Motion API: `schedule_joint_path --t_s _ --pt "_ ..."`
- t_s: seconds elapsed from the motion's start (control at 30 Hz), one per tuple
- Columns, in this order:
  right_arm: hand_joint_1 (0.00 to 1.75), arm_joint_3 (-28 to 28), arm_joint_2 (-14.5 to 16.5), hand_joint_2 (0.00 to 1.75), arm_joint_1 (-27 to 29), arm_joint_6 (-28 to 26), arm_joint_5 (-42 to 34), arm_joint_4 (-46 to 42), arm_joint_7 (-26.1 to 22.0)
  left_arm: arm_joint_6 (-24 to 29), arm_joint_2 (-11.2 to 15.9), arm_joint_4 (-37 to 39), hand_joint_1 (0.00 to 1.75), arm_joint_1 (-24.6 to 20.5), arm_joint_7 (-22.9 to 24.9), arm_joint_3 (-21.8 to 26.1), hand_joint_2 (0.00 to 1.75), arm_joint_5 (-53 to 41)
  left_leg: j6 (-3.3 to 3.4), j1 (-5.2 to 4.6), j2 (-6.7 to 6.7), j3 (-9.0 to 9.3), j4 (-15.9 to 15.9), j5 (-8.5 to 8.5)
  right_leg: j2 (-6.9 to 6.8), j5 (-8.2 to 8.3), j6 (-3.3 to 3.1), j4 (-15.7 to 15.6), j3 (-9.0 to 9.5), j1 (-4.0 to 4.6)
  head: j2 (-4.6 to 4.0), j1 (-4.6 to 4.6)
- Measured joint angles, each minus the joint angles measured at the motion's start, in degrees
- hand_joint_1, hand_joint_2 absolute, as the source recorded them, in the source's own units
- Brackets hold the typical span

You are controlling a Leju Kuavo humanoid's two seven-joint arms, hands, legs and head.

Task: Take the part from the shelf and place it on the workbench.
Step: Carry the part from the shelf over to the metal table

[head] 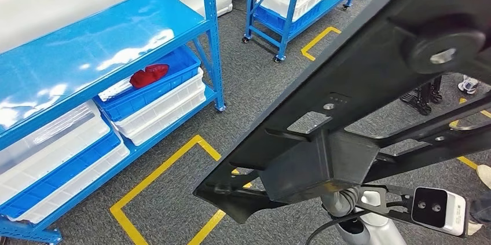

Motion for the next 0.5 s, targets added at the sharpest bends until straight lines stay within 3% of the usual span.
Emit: schedule_joint_path --t_s 0.1,0.17,0.23,0.3,0.37,0.43,0.47,0.5 --pt "1.75 -0.31 -0.13 1.75 0.1 0.0 0.02 -0.36 0.0 0.0 -0.19 0.0 0.0 -0.23 0.02 0.0 1.75 0.0 -0.36 -0.13 1.18 0.29 0.02 -0.24 -1.88 5.07 -0.69 -11.35 5.94 0.27 0.0 -0.02" --pt "1.75 -0.47 -0.15 1.75 0.12 0.06 0.03 -0.63 -0.02 0.0 -0.32 0.0 0.0 -0.34 0.08 0.0 1.75 0.02 -0.92 -0.26 1.72 0.45 0.0 -0.38 -2.97 6.16 -1.54 -15.93 8.18 0.79 0.0 -0.06" --pt "1.75 -0.62 -0.3 1.75 0.85 0.23 0.25 -1.14 -0.09 0.02 -0.41 0.0 0.0 -0.45 0.4 -0.01 1.75 0.01 -1.61 -0.29 2.3 0.67 -0.2 -0.41 -2.37 6.15 -2.21 -16.39 8.1 1.03 0.0 -0.1" --pt "1.75 -0.93 -0.52 1.75 2.69 0.86 0.72 -2.35 -0.17 0.14 -0.51 0.0 0.0 -0.41 0.91 -0.05 1.75 -0.12 -2.18 -0.18 1.66 0.58 0.5 -1.21 -1.65 6.49 -2.84 -17.02 8.44 0.77 0.0 -0.14" --pt "1.75 -1.31 -0.59 1.75 4.44 2.12 1.22 -3.68 -0.23 0.39 -0.57 0.0 0.0 -0.11 1.32 -0.11 1.75 -0.23 -2.51 -0.04 -0.21 -1.53 5.37 -4.23 -0.93 6.8 -3.4 -17.54 8.78 0.53 0.0 -0.26" --pt "1.75 -1.7 -0.56 1.75 5.32 2.84 1.37 -4.34 -0.22 0.83 -0.57 0.0 0.0 0.2 1.63 -0.13 1.75 -0.25 -2.7 -0.02 -1.28 -5.28 13.27 -7.69 0.05 6.78 -3.69 -17.49 8.75 0.62 0.0 -0.37" --pt "1.75 -1.93 -0.56 1.75 5.53 2.83 1.21 -4.44 -0.2 1.11 -0.56 0.0 0.0 0.28 1.74 -0.13 1.75 -0.25 -2.78 -0.02 -1.43 -6.58 15.81 -8.21 0.64 6.73 -3.74 -17.37 8.74 0.66 0.0 -0.39" --pt "1.75 -2.15 -0.56 1.75 5.56 2.69 0.94 -4.45 -0.19 1.39 -0.55 0.0 0.0 0.33 1.78 -0.13 1.75 -0.25 -2.82 -0.01 -1.47 -6.88 16.13 -7.55 1.24 6.67 -3.74 -17.21 8.73 0.67 0.0 -0.39"
